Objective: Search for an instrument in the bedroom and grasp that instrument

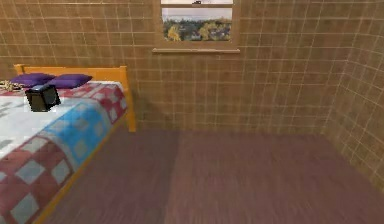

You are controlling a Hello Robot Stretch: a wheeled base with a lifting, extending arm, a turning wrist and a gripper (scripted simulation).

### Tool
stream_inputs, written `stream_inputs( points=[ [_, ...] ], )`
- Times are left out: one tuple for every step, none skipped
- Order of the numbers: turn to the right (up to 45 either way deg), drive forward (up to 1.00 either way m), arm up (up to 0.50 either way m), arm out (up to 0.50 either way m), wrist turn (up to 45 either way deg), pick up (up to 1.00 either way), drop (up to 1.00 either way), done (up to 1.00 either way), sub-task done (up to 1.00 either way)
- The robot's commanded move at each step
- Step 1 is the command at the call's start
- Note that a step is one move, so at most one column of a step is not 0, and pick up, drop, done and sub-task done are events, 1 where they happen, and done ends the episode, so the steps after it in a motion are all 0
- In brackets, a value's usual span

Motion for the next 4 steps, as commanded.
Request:
stream_inputs(
  points=[
    [-3.0,0.00,0.00,0.00,0.0,0.00,0.00,0.00,0.00],
    [0.0,0.90,0.00,0.00,0.0,0.00,0.00,0.00,0.00],
    [-45.0,0.00,0.00,0.00,0.0,0.00,0.00,0.00,0.00],
    [-45.0,0.00,0.00,0.00,0.0,0.00,0.00,0.00,0.00]
  ],
)
